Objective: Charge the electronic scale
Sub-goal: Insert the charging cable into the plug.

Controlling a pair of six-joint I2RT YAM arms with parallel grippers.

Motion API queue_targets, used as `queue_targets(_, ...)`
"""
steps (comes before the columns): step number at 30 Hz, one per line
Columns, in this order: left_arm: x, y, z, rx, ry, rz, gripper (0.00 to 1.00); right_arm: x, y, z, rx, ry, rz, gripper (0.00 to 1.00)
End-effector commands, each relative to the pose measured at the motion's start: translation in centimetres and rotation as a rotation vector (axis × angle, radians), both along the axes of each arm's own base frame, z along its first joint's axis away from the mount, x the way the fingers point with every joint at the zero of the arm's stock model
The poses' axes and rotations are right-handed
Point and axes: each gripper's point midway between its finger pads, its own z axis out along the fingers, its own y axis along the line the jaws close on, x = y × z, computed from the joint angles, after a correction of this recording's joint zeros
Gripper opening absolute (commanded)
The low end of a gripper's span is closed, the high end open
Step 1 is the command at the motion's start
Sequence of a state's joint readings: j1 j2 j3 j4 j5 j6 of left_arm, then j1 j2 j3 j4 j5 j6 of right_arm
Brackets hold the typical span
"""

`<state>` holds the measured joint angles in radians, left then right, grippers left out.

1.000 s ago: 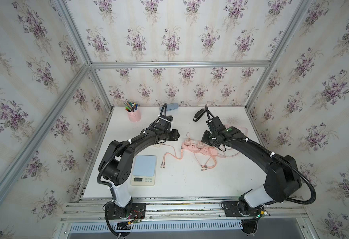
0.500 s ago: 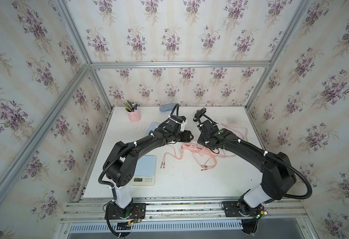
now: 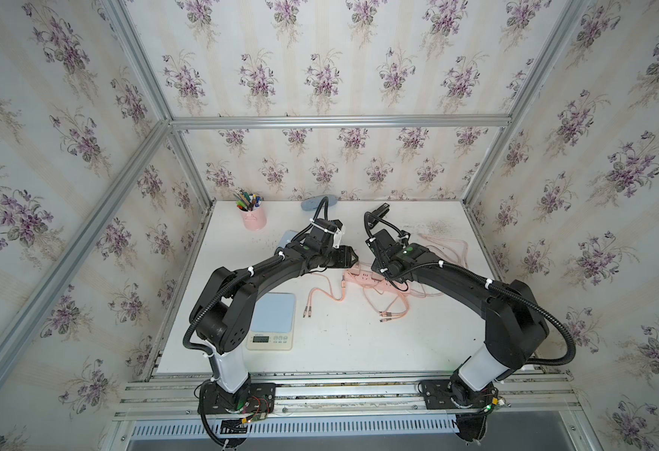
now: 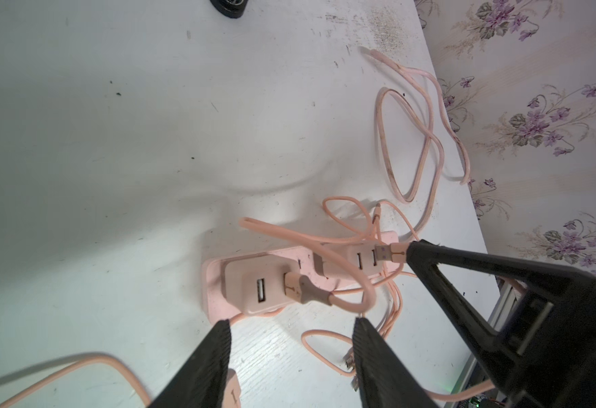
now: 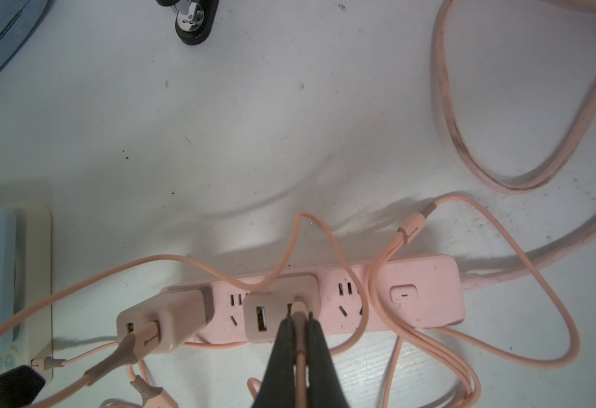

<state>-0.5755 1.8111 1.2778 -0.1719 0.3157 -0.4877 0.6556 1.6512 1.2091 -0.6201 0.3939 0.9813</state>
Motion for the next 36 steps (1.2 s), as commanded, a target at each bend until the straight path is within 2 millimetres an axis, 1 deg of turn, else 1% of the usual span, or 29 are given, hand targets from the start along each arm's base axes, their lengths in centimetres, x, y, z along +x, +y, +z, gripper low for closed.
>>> queue_targets(1,0.4,0.0,-0.2,-0.006,0.000,0.010,0.58,-0.3,0.0,-0.7,-0.007,0.024,-0.019,0.00)
queue_targets(5,0.7,0.4,-0.8,0.004,0.011,0.020,0.58,-0.7,0.3,-0.8,-0.007,0.034,-0.013,0.00)
queue_targets(10,0.9,0.7,-1.3,0.012,0.018,0.028,0.58,-1.3,0.0,-0.2,-0.020,0.034,-0.015,0.00)
queue_targets(13,1.0,0.7,-1.6,0.017,0.022,0.031,0.58,-1.9,-0.2,-0.3,-0.023,0.036,-0.023,0.00)
queue_targets(17,1.0,0.7,-1.8,0.019,0.027,0.030,0.58,-2.4,-0.5,-1.1,-0.031,0.053,-0.028,0.00)
queue_targets(26,0.8,0.8,-2.1,0.023,0.030,0.025,0.58,-2.2,-0.5,-1.7,-0.083,0.066,-0.004,0.00)
queue_targets(32,0.7,0.8,-2.4,0.028,0.040,0.024,0.58,-3.4,0.5,-2.5,-0.145,0.144,0.050,0.00)
queue_targets(36,0.7,0.8,-2.5,0.027,0.043,0.022,0.58,-4.6,0.9,-3.8,-0.150,0.216,0.071,0.00)
